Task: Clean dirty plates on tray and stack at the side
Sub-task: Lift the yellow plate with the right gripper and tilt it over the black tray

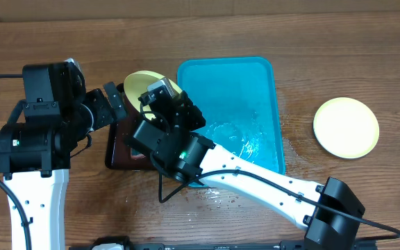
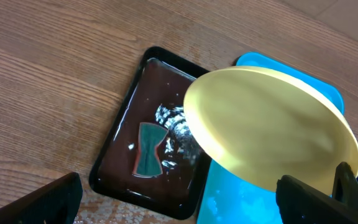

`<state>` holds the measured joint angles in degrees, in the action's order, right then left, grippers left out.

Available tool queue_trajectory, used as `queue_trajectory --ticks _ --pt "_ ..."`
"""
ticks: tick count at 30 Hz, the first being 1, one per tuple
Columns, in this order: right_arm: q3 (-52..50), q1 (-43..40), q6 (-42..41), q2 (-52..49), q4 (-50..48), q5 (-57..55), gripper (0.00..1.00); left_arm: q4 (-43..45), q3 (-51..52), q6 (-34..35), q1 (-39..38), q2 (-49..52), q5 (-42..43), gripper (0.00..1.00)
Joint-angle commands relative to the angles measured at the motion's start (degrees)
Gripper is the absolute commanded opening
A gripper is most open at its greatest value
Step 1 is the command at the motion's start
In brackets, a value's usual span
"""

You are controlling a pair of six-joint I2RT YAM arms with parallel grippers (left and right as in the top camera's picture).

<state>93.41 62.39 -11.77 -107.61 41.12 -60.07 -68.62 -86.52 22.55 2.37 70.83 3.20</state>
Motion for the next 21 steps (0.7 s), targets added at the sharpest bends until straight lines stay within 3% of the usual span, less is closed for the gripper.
queue_trajectory --ticks 1,12,21 --pt "1.1 0.4 -0.4 1.3 -0.6 -1.8 0.04 -0.2 -1.0 1.3 0.4 -0.7 -0.6 1.0" --pt "1.1 0.3 -0.3 1.3 -0.7 -5.6 0.04 -3.3 -1.0 1.3 0.3 1.9 -0.6 1.0" --pt "1.1 -1.1 -0.1 1.3 -0.4 -0.1 0.04 -4.2 -1.0 1.3 0.3 2.2 -0.6 1.0"
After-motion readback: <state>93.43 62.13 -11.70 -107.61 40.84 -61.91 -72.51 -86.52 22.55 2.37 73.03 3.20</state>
